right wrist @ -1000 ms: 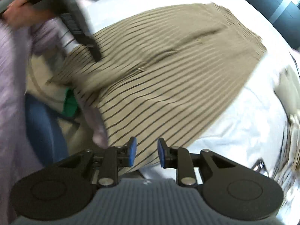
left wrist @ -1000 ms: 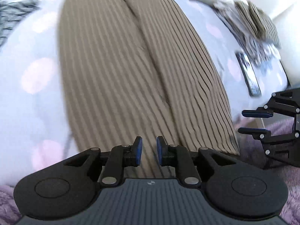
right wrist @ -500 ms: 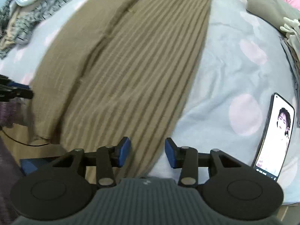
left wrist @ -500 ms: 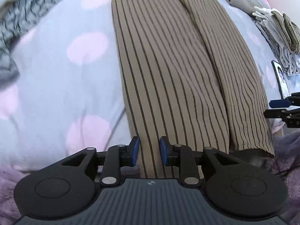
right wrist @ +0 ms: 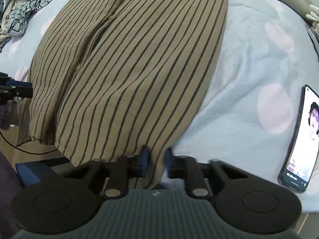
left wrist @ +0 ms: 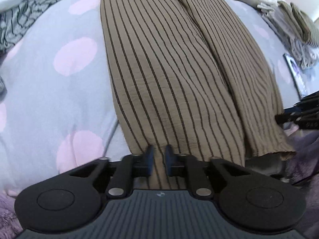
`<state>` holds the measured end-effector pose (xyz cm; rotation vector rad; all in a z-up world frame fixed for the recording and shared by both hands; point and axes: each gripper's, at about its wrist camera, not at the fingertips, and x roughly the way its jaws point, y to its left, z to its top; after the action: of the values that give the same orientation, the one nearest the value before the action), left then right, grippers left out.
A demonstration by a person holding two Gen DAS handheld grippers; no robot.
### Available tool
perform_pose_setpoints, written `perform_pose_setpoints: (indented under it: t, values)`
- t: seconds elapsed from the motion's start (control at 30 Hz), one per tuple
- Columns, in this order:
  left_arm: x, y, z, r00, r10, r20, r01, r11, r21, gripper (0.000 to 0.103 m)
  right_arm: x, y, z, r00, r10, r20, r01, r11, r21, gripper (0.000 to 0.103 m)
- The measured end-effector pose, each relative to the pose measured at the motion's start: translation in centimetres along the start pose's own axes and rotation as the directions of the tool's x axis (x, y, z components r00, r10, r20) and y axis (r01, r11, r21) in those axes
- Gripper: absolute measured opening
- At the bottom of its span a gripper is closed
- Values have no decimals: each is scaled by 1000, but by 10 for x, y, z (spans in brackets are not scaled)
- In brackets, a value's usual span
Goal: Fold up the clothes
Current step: 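Lift the hem with both grippers and fold it toward the collar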
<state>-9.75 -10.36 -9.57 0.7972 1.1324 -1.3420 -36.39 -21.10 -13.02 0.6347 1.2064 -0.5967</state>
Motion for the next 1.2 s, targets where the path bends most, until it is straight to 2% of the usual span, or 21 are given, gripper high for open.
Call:
perform_pose_setpoints:
  t: [0.17, 0.37, 0.53, 0.63, 0.73, 0.8, 0.9, 1.07, 1.2]
  values:
    - [-19, 9, 1, 998, -54, 41, 55, 998, -27, 0, -16, 7, -4, 999, 18, 41, -16, 999, -30, 1]
    - [-65, 11, 11, 979, -115, 166, 102, 991, 84, 0, -59, 5, 3, 984, 94, 151, -84, 994, -72, 1]
    - [-100, 33, 34, 953, -164, 254, 145, 985, 90, 0, -92, -11, 8, 954, 145, 264, -127, 988, -83, 1]
    - [-118, 43, 47, 938, -177, 298, 154, 983, 99, 0, -105, -7, 22, 935, 142, 325, -122, 989, -83, 1]
    - [-123, 45, 66, 931, -185, 315, 153, 981, 122, 0, -105, -13, 39, 912, 158, 378, -142, 987, -70, 1]
    - [-124, 45, 73, 935, -178, 307, 140, 980, 141, 0, -109, -21, 49, 905, 176, 388, -162, 984, -68, 1]
    - [-115, 43, 70, 950, -181, 252, 148, 978, 147, 0, -96, -24, 59, 927, 187, 325, -177, 982, -61, 1]
    - [-91, 40, 47, 975, -186, 121, 173, 978, 114, 0, -68, -24, 46, 966, 180, 184, -177, 984, -30, 1]
    - [-69, 34, 30, 986, -164, 20, 160, 978, 137, 0, -50, -23, 34, 982, 168, 91, -166, 986, -26, 1]
